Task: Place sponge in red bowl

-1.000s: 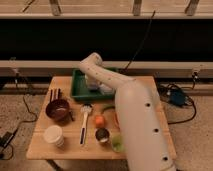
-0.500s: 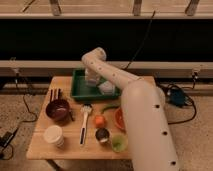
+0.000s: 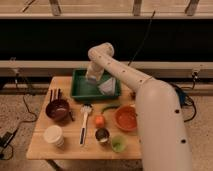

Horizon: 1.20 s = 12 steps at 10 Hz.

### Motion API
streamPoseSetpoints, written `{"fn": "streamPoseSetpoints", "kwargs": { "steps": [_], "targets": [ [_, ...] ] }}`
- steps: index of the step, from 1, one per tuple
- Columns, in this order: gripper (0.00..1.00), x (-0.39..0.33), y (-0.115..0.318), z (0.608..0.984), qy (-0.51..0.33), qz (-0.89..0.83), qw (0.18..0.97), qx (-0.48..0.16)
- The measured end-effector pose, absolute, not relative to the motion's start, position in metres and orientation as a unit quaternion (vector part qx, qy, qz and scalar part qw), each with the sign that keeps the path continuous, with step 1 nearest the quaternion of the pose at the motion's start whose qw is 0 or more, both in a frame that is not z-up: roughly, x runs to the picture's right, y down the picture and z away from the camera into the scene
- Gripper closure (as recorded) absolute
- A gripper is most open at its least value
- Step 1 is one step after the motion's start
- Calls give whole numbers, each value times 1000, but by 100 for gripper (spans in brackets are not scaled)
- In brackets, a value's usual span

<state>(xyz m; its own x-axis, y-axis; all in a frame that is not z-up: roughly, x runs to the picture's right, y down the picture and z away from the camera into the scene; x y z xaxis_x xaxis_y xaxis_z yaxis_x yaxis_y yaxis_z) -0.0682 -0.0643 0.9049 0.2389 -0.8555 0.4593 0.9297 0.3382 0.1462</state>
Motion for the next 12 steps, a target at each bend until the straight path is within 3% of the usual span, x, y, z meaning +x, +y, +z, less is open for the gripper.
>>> {"fn": "streamPoseSetpoints", "kwargs": {
  "steps": [9,12],
  "targets": [
    [100,-24,-10,811,-290,-542,784,-84],
    [100,8,-4,806,-282,-522,799,-102]
  ]
}}
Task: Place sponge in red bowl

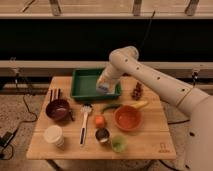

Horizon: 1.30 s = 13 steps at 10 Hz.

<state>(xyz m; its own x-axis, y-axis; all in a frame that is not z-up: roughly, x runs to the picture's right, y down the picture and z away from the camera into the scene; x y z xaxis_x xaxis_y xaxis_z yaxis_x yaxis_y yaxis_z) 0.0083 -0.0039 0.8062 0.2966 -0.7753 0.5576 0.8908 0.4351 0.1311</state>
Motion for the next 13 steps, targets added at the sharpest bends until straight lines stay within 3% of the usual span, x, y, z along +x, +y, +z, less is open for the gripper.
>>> {"fn": "streamPoseSetpoints", "kwargs": {
  "steps": [13],
  "targets": [
    [100,50,17,781,-278,-472,825,-139]
  ]
}}
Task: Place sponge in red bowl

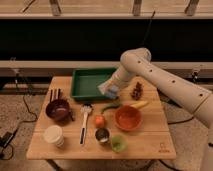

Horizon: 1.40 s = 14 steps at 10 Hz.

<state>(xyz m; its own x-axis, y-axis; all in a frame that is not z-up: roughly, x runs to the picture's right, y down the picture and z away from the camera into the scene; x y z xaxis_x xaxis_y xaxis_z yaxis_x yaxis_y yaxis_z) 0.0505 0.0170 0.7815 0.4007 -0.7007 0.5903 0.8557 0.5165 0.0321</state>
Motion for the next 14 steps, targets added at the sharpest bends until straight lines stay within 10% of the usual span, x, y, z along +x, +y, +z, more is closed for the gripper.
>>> {"fn": "streamPoseSetpoints", "kwargs": {
  "steps": [9,14],
  "targets": [
    [99,76,116,740,-276,-465,821,-184],
    [54,108,154,751,-255,-430,837,-223]
  ]
}}
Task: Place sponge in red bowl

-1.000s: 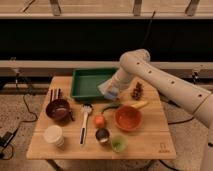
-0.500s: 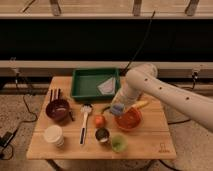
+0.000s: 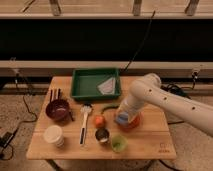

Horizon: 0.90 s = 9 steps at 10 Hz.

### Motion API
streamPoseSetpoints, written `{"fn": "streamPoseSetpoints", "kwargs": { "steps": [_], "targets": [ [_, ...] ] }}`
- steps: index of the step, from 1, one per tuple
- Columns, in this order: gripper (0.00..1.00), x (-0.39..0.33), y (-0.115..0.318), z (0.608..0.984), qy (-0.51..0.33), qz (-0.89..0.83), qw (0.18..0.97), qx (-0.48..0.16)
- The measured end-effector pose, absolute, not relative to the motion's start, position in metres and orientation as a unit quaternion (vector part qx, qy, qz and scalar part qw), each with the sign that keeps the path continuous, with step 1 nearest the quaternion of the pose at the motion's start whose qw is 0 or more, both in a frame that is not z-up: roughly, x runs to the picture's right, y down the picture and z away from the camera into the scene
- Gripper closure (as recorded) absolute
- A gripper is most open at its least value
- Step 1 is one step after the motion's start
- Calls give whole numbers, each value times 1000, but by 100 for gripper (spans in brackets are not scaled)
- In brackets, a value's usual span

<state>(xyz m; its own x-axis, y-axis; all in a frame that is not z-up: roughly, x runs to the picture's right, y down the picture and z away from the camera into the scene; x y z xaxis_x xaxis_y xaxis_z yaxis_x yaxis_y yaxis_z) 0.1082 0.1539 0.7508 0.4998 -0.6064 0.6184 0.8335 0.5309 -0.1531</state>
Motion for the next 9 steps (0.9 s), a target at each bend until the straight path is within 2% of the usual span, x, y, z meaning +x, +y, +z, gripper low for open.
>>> {"fn": "streamPoseSetpoints", "kwargs": {
  "steps": [3,4,9],
  "targets": [
    [26,127,153,759,-237,-416,846,-235],
    [20,133,152,762,-230,-409,850,-239],
    [20,132,152,762,-231,-410,850,-239]
  ]
}}
